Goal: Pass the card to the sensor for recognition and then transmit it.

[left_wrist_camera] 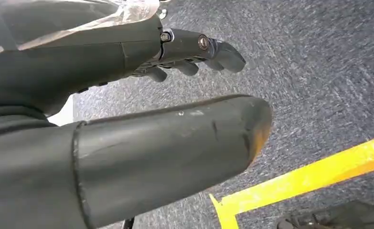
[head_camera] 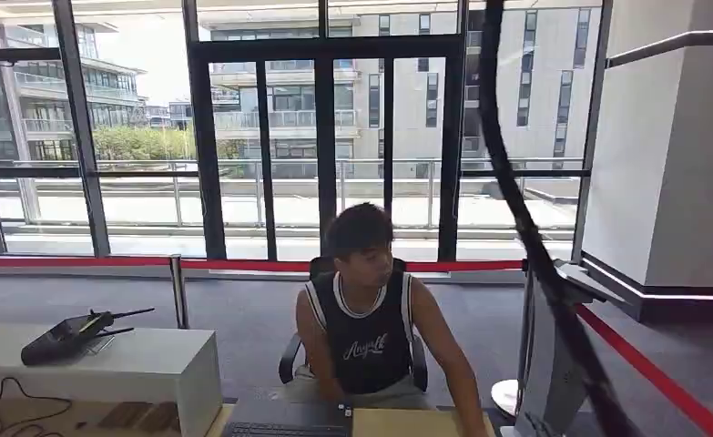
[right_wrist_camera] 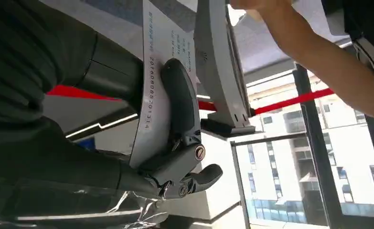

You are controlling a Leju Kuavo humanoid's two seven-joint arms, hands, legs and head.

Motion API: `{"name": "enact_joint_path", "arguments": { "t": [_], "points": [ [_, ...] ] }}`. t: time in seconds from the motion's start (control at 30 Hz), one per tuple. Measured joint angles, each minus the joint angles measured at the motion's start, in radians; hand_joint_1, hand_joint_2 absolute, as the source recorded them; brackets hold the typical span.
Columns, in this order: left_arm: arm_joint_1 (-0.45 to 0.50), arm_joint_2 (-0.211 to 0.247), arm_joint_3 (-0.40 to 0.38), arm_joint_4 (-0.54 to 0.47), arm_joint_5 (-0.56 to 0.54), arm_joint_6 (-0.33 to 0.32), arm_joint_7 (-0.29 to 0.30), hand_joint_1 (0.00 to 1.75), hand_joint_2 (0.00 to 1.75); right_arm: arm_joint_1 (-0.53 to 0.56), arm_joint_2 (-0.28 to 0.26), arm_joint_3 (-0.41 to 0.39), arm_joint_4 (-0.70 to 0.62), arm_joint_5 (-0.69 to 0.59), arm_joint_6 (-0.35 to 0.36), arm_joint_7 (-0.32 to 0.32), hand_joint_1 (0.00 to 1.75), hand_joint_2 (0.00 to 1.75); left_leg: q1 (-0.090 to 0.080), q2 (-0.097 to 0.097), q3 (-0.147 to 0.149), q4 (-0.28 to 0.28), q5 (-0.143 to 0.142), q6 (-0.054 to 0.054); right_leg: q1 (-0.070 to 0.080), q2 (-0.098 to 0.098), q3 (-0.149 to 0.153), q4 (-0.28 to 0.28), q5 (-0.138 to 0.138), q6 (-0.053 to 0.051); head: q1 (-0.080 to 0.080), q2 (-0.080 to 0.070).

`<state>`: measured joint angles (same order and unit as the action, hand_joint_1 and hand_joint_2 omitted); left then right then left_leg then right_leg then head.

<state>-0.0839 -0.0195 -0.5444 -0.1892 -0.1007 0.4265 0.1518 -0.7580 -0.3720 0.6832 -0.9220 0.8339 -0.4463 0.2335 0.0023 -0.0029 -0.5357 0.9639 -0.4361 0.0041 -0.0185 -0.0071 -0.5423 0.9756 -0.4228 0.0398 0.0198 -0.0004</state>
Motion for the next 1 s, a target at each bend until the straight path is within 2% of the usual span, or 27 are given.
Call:
{"name": "enact_joint_path", "arguments": {
  "t": [0.47, 1.0],
  "points": [
    [0.000, 0.001, 0.000, 0.000, 0.011, 0.006, 0.017, 0.00, 0.00, 0.114, -0.055, -0.029, 0.001, -0.026, 0.016, 0.027, 1.75, 1.75, 0.000, 0.000, 0.000, 0.000, 0.000, 0.000, 0.000, 0.000, 0.000, 0.000, 0.000, 0.000, 0.000, 0.000],
    [0.000, 0.002, -0.003, 0.000, 0.010, 0.008, 0.010, 0.00, 0.00, 0.182, -0.063, -0.060, 0.034, -0.030, 0.020, 0.005, 1.75, 1.75, 0.000, 0.000, 0.000, 0.000, 0.000, 0.000, 0.000, 0.000, 0.000, 0.000, 0.000, 0.000, 0.000, 0.000]
  ]
}}
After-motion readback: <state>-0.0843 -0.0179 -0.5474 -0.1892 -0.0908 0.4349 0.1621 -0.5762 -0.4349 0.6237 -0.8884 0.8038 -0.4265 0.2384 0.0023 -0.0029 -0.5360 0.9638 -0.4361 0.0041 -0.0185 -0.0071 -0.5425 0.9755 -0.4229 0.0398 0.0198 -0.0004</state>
